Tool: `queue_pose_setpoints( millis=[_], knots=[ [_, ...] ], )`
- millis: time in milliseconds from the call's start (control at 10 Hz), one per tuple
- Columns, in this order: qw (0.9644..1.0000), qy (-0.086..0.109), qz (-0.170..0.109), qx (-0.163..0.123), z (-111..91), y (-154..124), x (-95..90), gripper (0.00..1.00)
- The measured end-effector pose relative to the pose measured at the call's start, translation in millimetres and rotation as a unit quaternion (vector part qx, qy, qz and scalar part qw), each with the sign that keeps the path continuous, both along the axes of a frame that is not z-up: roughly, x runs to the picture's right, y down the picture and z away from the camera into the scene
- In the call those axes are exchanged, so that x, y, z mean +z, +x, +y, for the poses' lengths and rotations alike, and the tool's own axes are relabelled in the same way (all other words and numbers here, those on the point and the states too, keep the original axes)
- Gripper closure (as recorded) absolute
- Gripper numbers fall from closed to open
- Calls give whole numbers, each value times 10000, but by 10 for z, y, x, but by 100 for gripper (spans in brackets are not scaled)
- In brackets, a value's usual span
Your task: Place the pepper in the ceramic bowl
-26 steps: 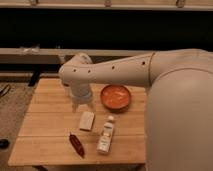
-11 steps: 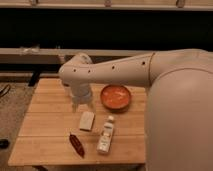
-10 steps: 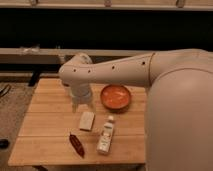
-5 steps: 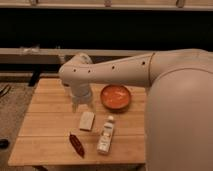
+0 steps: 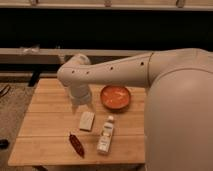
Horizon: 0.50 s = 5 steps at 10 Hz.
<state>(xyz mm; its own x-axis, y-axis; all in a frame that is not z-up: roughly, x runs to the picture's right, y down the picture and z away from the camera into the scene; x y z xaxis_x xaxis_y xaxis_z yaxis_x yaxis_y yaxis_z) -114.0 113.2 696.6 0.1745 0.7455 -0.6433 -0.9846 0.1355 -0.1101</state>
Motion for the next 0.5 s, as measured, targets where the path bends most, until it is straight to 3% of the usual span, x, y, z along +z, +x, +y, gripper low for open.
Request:
queue_pose_setpoints(
  millis=[200,500],
  knots=[
    [9980,-100,-489,-390,364,-245,-105,35],
    [9932,-495,-829,-647,976,-455,-142,35]
  ],
)
